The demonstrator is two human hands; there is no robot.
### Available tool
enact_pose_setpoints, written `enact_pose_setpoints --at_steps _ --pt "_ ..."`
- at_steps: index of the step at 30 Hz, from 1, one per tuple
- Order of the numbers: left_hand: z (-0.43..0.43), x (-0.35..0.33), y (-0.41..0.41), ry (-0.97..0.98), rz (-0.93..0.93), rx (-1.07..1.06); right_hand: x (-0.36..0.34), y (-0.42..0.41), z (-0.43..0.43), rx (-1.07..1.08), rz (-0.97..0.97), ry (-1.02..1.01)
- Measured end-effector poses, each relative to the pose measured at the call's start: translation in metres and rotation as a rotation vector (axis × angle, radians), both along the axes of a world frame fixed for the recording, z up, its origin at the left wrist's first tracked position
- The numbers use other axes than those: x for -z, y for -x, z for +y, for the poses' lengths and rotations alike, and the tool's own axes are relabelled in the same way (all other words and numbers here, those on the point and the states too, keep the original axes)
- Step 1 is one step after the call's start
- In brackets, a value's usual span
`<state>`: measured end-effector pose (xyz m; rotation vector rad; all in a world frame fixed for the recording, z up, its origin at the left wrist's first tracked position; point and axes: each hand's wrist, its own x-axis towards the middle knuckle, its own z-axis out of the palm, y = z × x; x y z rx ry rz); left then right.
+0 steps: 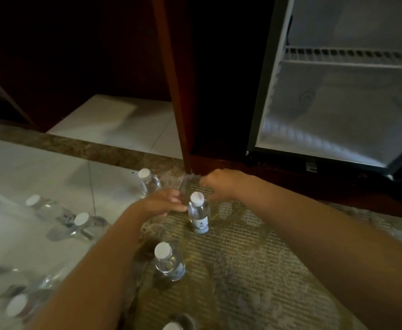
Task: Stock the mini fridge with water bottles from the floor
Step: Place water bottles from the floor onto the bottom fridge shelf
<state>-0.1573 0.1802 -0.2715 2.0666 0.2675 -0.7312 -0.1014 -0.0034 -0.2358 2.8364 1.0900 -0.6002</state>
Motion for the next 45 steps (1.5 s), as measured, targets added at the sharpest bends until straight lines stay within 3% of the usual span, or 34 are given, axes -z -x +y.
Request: enact_pose_setpoints --at_steps 5,11,18,24,30,37,45 --pt "0.004 0.027 -0.002 -0.1 0.083 0.183 0.035 0.012 0.015 0.014 -0.003 -0.071" --pt "0.003 0.041 -0.005 0.008 0.067 0.212 0.042 0.014 0.019 0.044 -0.017 -0.103" --pt "-0.009 0.049 -0.01 0.118 0.045 0.223 0.03 0.015 0.013 0.203 0.1 -0.13" --pt "-0.023 0.038 -0.029 0.153 -0.152 0.169 -0.024 -0.002 -0.004 0.265 0.073 -0.179" --pt "-0.051 -0.006 -0.056 0.239 -0.353 0.119 -0.069 -0.021 -0.034 0.376 0.012 -0.371" --pt "-0.094 -0.035 -0.087 0.207 -0.545 0.11 -0.096 -0.044 -0.079 0.534 0.008 -0.646" --pt "-0.163 -0.064 -0.12 0.109 -0.699 0.082 -0.086 -0.073 -0.133 0.728 -0.004 -1.176"
